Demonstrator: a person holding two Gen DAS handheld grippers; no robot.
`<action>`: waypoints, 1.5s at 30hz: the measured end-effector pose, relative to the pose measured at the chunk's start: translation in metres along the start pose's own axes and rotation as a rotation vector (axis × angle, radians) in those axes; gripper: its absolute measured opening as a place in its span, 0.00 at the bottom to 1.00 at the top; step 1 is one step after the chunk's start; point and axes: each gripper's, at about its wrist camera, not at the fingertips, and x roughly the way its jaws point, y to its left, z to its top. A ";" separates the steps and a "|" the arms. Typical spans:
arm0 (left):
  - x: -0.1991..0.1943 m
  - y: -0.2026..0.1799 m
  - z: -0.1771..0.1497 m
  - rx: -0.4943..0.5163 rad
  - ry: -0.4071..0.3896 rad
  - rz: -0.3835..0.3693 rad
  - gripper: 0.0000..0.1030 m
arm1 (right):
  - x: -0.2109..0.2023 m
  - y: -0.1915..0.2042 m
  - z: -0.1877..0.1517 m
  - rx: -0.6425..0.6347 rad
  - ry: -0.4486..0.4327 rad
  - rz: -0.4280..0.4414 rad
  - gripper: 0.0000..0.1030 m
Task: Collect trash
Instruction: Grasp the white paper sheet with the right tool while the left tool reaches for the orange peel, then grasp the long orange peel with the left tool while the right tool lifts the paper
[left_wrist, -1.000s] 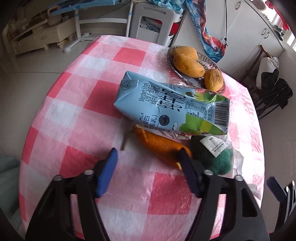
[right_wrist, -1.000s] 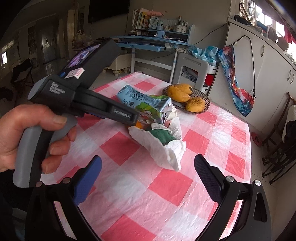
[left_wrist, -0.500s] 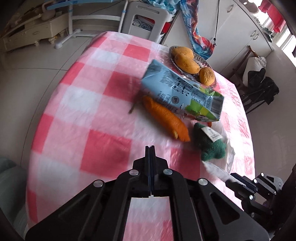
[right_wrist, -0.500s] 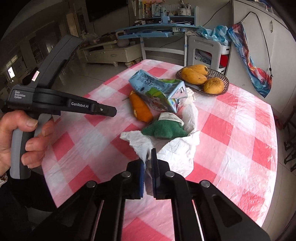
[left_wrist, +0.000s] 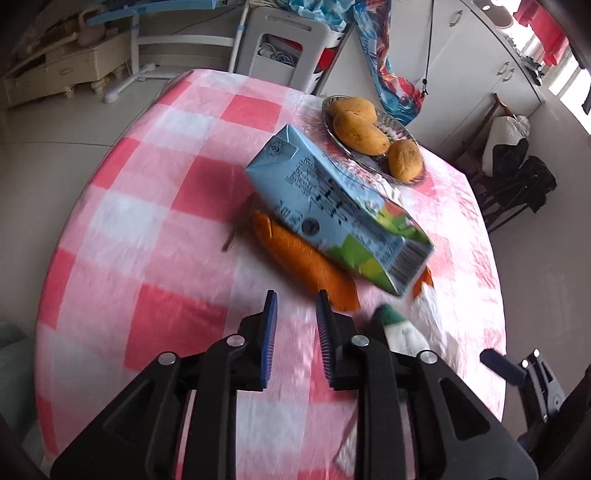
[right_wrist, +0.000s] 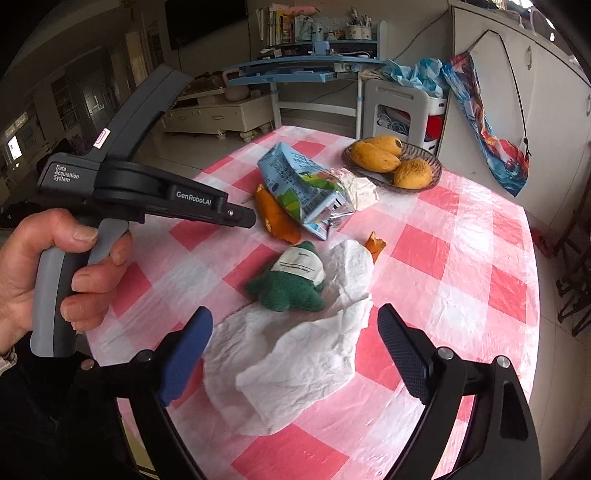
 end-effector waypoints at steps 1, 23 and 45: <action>0.004 0.000 0.004 -0.016 -0.006 -0.009 0.24 | 0.006 -0.003 0.001 0.016 0.008 0.014 0.84; -0.016 0.012 0.000 0.094 -0.028 0.010 0.06 | -0.017 0.000 0.004 -0.010 -0.022 0.073 0.11; -0.058 0.051 -0.076 0.096 0.031 0.112 0.54 | -0.026 0.060 -0.037 -0.065 0.037 0.137 0.11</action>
